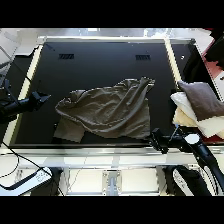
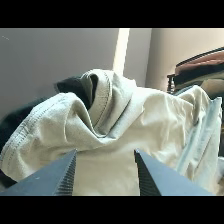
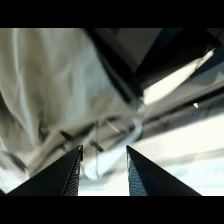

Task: Fold the shirts.

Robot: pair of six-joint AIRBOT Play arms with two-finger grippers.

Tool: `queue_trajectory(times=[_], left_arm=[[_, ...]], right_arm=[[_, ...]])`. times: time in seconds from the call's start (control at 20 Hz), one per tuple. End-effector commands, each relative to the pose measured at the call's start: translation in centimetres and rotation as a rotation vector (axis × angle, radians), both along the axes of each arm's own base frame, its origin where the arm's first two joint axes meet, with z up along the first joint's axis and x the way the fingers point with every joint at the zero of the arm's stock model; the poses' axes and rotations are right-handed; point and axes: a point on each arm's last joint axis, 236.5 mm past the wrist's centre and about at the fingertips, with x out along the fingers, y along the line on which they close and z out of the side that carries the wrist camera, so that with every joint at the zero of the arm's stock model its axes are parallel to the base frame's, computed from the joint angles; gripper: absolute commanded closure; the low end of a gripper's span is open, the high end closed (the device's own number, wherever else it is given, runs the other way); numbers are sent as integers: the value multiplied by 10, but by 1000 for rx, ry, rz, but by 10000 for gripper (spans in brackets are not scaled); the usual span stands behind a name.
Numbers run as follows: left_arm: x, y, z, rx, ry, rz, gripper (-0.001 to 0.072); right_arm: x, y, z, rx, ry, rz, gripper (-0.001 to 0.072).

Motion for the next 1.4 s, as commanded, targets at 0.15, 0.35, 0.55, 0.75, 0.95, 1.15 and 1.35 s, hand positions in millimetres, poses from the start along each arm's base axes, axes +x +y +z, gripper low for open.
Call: queue_trajectory(times=[0.15, 0.35, 0.55, 0.75, 0.95, 1.15, 1.35], left_arm=[[0, -1, 1, -4, -2, 0, 267], [0, 0, 1, -4, -2, 0, 267], [0, 0, 1, -5, -1, 0, 267], [-2, 1, -2, 5, 9, -3, 267], [-42, 14, -52, 113, 244, -39, 266], [-59, 4, -79, 111, 315, -124, 221], [-78, -29, -116, 72, 368, -353, 195]], right_arm=[[13, -10, -18, -17, 19, -101, 364], [12, 0, -32, 38, 63, -84, 365], [29, -6, -39, 28, 33, -132, 572], [81, -13, 1, -26, -178, -30, 696], [137, -18, 71, -90, -395, 106, 697], [153, -16, 108, -110, -470, 177, 697], [150, -14, 109, -102, -462, 198, 697]])
